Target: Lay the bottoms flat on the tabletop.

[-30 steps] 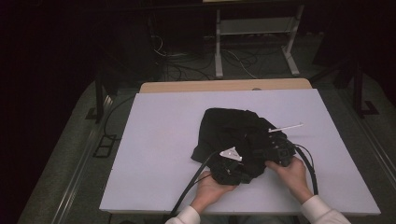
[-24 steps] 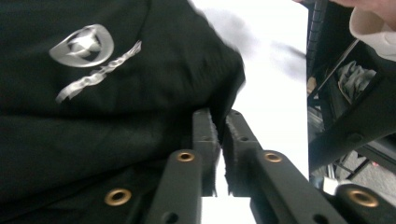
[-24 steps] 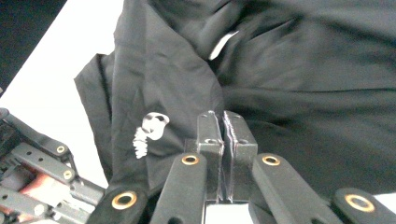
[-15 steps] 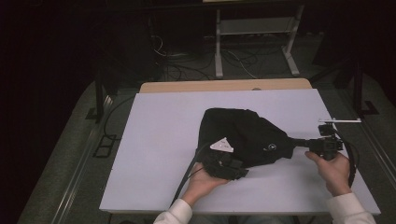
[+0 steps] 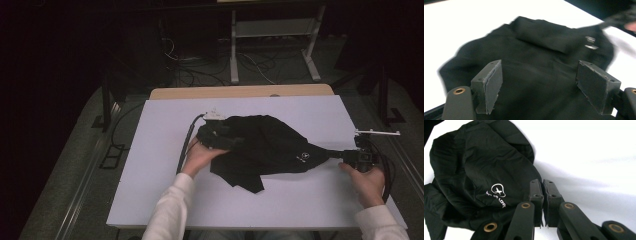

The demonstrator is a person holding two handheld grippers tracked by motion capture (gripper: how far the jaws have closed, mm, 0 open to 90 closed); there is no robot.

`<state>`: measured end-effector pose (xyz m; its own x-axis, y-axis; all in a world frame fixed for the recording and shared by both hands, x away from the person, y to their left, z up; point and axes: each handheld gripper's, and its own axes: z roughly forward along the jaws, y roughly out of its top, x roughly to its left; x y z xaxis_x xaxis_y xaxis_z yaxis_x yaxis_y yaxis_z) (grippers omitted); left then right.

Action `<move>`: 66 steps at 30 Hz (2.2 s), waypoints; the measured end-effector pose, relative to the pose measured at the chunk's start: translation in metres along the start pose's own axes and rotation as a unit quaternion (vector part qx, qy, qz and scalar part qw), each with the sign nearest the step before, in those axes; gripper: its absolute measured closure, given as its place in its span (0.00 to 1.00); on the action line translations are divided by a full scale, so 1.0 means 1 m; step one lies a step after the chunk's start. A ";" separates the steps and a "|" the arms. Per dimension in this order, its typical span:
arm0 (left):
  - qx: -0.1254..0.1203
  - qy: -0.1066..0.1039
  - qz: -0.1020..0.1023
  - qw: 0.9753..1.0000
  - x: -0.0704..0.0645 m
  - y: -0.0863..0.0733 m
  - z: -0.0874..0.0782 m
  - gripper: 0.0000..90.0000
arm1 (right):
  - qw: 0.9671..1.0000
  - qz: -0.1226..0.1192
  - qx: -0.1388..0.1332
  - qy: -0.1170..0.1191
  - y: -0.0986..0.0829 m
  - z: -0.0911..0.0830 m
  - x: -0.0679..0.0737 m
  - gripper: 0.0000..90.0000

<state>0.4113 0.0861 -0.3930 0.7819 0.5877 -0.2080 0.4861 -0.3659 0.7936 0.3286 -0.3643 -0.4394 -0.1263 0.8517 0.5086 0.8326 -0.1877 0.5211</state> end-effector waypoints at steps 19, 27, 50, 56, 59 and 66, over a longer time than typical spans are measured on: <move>0.113 -0.049 -0.087 0.988 0.081 -0.002 0.059 0.32 | 1.000 0.005 -0.012 0.021 -0.001 0.000 0.001 0.95; 0.160 -0.030 -0.071 0.984 0.075 -0.001 0.047 0.96 | 0.999 -0.011 -0.010 0.033 0.003 0.003 0.006 0.95; 0.188 -0.084 -0.082 0.975 -0.001 -0.091 -0.062 0.97 | 0.988 -0.109 0.025 0.105 0.080 0.065 0.061 0.95; 0.212 -0.132 -0.062 0.966 -0.036 -0.095 -0.048 0.97 | 0.997 -0.058 0.010 0.040 0.074 0.059 0.032 0.95; 0.209 -0.145 -0.063 0.965 -0.040 -0.097 -0.041 0.97 | 0.999 -0.037 0.008 0.039 0.068 0.060 0.020 0.95; 0.191 -0.128 -0.061 0.971 -0.037 -0.086 -0.045 0.81 | 0.999 -0.010 0.008 0.051 0.055 0.059 0.001 0.95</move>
<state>0.3235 0.1281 -0.4281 0.7573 0.4623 -0.4613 0.6521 -0.5750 0.4942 0.4057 -0.3447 -0.4504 -0.1969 0.8015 0.5647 0.8373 -0.1622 0.5222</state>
